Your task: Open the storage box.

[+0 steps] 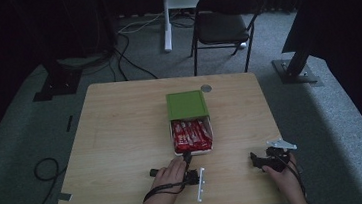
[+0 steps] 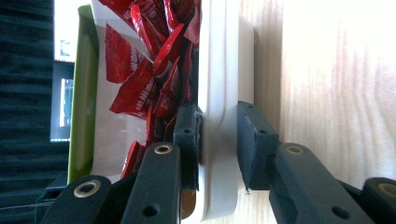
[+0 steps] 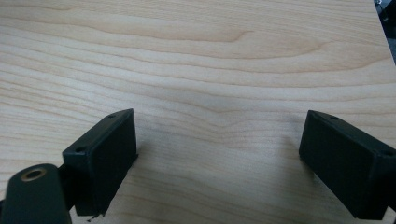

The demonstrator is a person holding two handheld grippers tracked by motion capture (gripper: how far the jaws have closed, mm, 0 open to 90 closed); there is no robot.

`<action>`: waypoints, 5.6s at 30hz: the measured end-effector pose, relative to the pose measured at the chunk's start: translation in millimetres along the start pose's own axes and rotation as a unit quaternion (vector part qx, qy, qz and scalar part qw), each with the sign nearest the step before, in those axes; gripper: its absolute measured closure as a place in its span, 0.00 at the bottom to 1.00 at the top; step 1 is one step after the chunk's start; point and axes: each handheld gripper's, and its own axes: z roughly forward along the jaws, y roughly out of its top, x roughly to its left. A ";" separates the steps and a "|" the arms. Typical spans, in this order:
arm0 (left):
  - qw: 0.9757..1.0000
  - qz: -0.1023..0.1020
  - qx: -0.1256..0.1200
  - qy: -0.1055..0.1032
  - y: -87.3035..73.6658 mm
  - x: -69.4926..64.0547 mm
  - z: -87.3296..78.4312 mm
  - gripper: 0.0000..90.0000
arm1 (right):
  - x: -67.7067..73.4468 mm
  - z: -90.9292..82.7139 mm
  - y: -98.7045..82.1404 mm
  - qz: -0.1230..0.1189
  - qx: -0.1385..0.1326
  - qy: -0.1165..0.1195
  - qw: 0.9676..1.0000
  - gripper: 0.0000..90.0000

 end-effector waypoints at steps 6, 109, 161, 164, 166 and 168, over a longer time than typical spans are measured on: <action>1.000 0.003 -0.001 -0.004 0.5 -3.4 -6.2 0.81 | 0.0 0.0 0.0 0.000 0.000 0.000 1.000 0.12; 0.902 -0.394 -0.046 -0.169 -133.1 44.0 -69.9 0.46 | -0.1 0.0 -0.1 -0.001 0.000 0.000 1.000 0.12; 0.775 -0.621 0.094 -0.071 -259.9 26.1 -75.1 0.01 | 0.0 0.0 -0.1 -0.001 0.000 0.000 1.000 0.12; 0.769 -0.625 0.107 -0.080 -261.0 23.9 -73.7 0.01 | 0.0 0.0 -0.1 -0.001 0.000 0.000 1.000 0.12; 0.762 -0.631 0.113 -0.091 -262.0 22.0 -72.3 0.01 | 0.0 0.0 -0.1 -0.001 0.000 0.000 1.000 0.12; 0.758 -0.635 0.120 -0.092 -263.1 20.7 -71.2 0.01 | 0.0 0.0 -0.1 -0.001 0.000 0.000 1.000 0.12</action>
